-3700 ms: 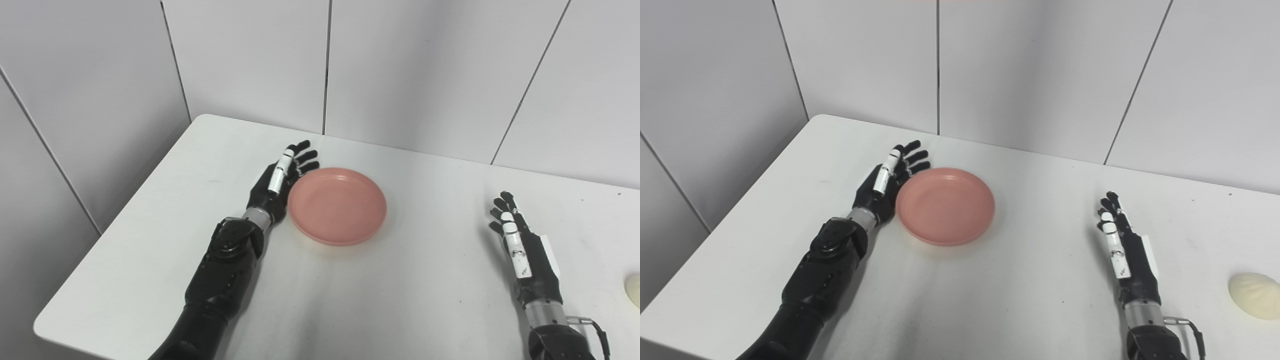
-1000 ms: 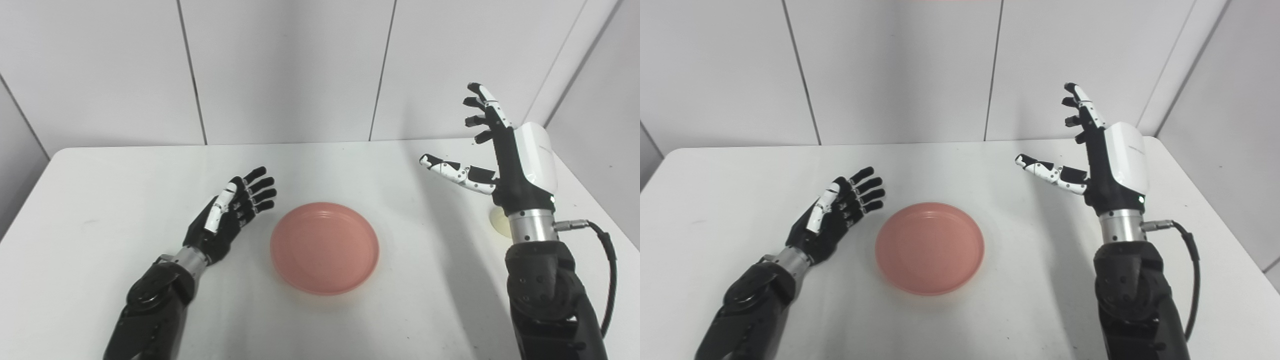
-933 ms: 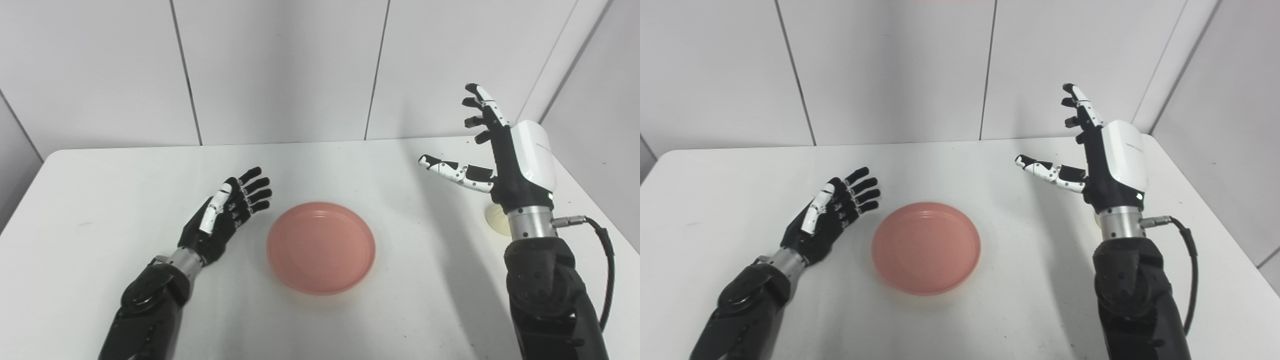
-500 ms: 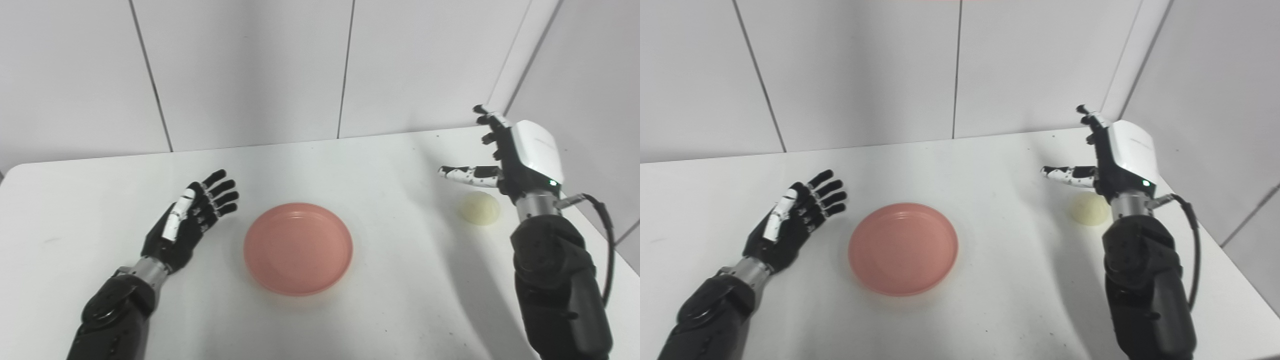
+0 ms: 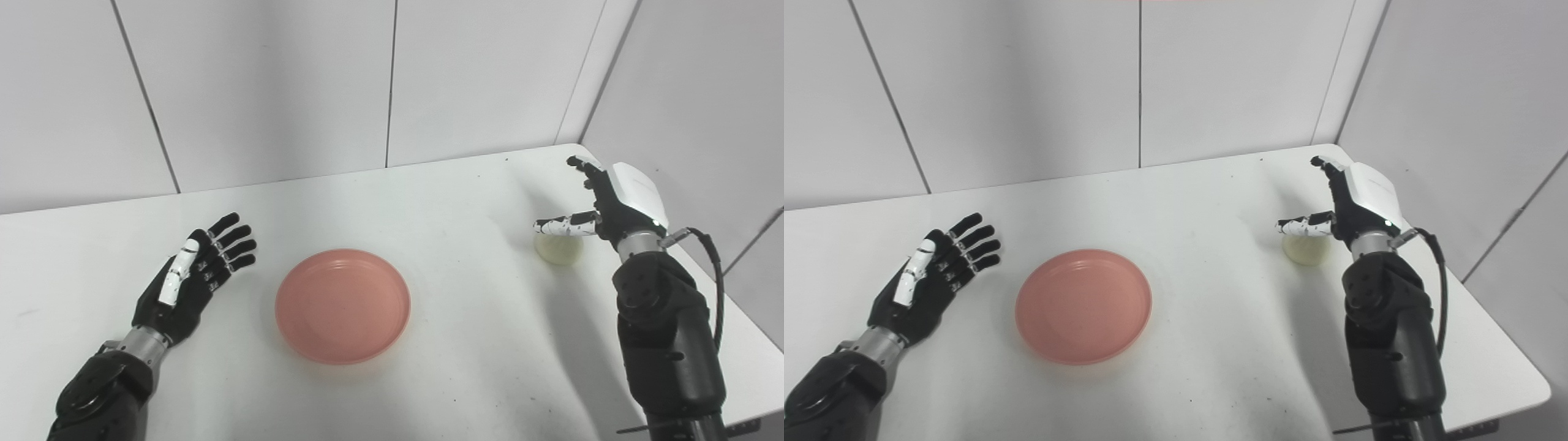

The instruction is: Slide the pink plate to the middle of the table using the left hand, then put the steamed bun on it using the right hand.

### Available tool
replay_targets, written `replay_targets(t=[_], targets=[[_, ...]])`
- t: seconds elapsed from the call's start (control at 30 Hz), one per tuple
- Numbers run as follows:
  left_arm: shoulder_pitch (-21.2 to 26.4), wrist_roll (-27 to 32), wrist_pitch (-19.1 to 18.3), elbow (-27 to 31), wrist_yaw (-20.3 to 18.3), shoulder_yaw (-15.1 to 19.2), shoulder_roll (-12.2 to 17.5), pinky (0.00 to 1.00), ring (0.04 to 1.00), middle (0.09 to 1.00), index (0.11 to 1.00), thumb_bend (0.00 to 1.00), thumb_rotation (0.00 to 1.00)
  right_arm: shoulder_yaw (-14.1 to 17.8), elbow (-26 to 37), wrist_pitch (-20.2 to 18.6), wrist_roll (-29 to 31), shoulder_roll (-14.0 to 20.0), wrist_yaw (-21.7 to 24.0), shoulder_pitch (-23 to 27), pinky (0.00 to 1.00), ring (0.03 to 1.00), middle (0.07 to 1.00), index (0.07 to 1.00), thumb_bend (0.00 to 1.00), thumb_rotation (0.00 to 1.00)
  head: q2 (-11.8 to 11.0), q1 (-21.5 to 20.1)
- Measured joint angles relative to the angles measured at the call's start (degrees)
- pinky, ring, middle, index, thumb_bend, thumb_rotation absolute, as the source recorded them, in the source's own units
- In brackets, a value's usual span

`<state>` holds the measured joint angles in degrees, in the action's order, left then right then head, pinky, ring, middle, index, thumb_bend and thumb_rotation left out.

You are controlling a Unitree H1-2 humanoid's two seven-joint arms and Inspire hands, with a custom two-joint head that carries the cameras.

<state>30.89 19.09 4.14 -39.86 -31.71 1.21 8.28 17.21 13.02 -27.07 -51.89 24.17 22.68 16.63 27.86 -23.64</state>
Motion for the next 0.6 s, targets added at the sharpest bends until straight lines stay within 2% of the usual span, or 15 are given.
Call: replay_targets(t=[0.17,0.27,0.47,0.6], targets=[[0.3,0.0,0.6,-0.7,-0.3,0.0,0.4,0.81,0.829,0.854,0.839,0.52,0.85,-0.3,-5.1,0.0,0.8,0.2,-2.2,0.0,0.64,0.768,0.829,0.835,0.80,0.23,0.3,-0.4],[0.3,0.0,0.6,-0.7,-0.3,0.1,0.7,0.81,0.828,0.853,0.840,0.52,0.85,-0.3,-6.6,0.0,0.8,0.3,-2.7,0.0,0.69,0.819,0.858,0.840,0.79,0.23,0.6,-0.5],[0.3,0.0,0.6,-0.7,-0.3,0.1,0.9,0.81,0.827,0.852,0.839,0.51,0.85,-0.6,-7.5,0.0,0.8,1.4,-2.8,0.1,0.71,0.827,0.858,0.826,0.79,0.26,1.1,-0.9],[0.2,0.5,0.6,-0.7,-0.3,0.2,0.9,0.81,0.828,0.852,0.840,0.51,0.85,-0.5,-8.4,0.0,-1.1,1.3,-0.7,0.5,0.70,0.817,0.855,0.814,0.79,0.27,1.3,-1.1]])
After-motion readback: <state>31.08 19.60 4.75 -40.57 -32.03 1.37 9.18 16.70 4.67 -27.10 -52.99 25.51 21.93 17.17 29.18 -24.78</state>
